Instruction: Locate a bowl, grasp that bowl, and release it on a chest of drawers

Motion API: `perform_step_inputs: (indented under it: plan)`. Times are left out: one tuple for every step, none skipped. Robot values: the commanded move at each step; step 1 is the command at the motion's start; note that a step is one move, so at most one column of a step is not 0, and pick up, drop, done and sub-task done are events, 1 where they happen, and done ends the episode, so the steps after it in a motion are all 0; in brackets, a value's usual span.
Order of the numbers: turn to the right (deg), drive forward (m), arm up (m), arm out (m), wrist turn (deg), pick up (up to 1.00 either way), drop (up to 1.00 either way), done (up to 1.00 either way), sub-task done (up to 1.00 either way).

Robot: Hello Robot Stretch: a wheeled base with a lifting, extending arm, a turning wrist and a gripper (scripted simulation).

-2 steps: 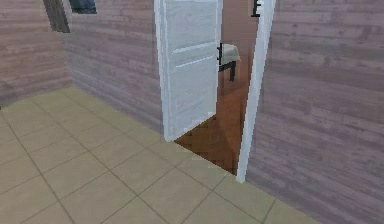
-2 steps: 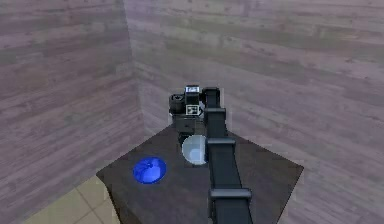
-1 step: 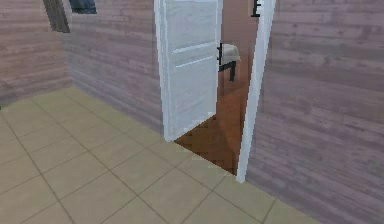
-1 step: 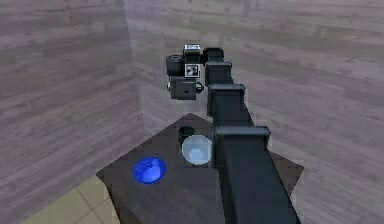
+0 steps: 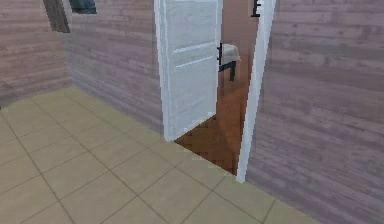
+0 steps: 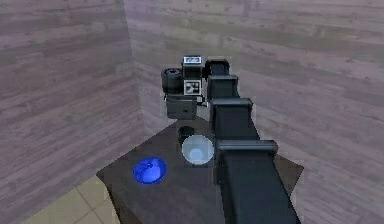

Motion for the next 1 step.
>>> perform_step_inputs:
  plan:
    - [0.0, 0.00, 0.00, 0.00, 0.0, 0.00, 0.00, 1.00, 0.00]
